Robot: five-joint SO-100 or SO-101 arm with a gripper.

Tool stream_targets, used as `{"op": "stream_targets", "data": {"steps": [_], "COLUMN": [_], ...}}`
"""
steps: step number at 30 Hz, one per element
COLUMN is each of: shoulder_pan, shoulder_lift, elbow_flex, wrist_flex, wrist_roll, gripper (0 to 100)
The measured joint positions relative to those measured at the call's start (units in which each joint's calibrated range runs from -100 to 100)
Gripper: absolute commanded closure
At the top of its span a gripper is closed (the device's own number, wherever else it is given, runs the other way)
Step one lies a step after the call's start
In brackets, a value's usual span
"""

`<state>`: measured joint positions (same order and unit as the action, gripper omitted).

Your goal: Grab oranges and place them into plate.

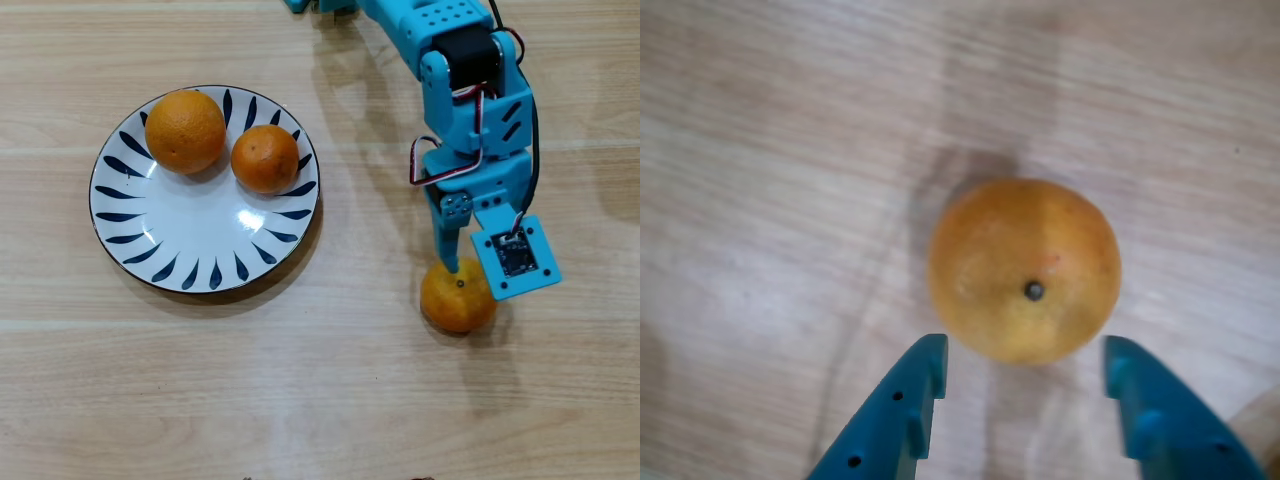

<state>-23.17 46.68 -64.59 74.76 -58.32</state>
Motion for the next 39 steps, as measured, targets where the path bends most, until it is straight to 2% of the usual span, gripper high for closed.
{"op": "stream_targets", "data": {"steps": [2,4,12,25,34,36,39], "shoulder_pan": [-0.25,-1.1,-3.8,-4.31,-3.29,-2.62,-1.86], "shoulder_lift": [0.34,0.59,1.35,15.4,17.1,17.1,17.1], "elbow_flex": [-1.51,-2.92,-3.81,-10.27,-10.62,-10.62,-10.62], "wrist_flex": [1.21,1.72,1.72,-7.41,-8.1,-8.1,-7.15], "wrist_roll": [-1.1,-2.09,-5.43,-4.59,-3.7,-2.92,-2.35], "gripper": [56,54,54,54,54,56,63]}}
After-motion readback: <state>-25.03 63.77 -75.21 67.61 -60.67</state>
